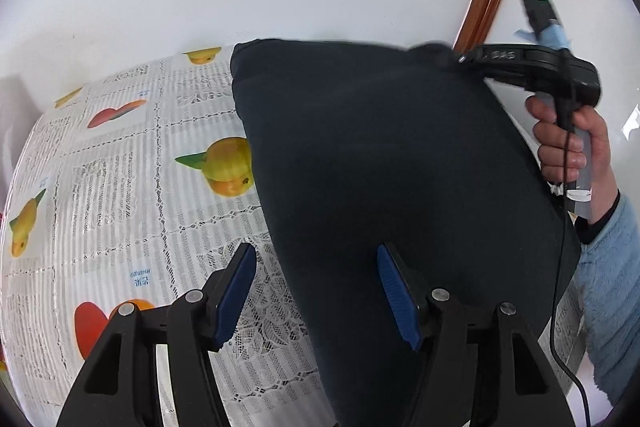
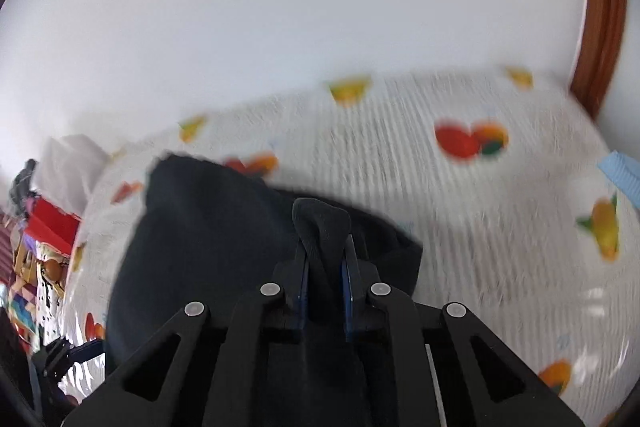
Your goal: Fold small clothes
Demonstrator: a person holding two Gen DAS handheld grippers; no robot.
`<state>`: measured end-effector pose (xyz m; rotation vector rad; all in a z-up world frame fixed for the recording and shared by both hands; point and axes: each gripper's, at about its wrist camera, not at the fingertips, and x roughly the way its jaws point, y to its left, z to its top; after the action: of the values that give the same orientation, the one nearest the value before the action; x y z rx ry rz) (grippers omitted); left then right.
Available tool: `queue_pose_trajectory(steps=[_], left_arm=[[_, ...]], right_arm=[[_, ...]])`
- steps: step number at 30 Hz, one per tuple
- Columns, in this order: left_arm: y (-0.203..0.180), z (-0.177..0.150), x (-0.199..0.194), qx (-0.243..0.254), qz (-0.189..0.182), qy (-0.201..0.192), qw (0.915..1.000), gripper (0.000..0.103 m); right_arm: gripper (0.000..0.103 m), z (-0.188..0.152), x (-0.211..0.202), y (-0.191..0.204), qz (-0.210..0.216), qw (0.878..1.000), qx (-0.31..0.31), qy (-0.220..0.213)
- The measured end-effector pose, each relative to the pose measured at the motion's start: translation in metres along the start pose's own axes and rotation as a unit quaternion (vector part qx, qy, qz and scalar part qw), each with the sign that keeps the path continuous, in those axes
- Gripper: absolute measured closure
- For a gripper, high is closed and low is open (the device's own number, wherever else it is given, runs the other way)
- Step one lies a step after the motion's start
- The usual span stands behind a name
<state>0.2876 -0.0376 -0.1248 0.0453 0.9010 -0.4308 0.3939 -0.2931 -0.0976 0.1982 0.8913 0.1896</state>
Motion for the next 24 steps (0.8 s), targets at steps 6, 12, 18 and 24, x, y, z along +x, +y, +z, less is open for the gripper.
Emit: queue_pose_trajectory(steps=[6,12,18,24], left_arm=[[0.002,0.001,0.001,-0.003,-0.005,0.004,1.0,0.04],[0.002,-0.002,-0.009,-0.008,-0.001,-0.002,1.0,0.041],[0.003,-0.011,-0.017,-0.028,-0.001,0.0,0.9996,0.041],[-0.003,-0.016,-0.027,-0.023,0.022,-0.003,0.9995,0.041]], right_arm=[[0.084,-0.015,0.01,-0.026,-0.001,0.999,0.032,0.025],[0.065,-0.025,-0.025,-0.027,-0.013,1.0,0.022,0.004],[0.077,-0.042,-0.017,-0.019,-0.004,1.0,0.001,0.031],[0.09,-0.048,-0.029,-0.008,-0.045,0.999,-0.009,0.004]])
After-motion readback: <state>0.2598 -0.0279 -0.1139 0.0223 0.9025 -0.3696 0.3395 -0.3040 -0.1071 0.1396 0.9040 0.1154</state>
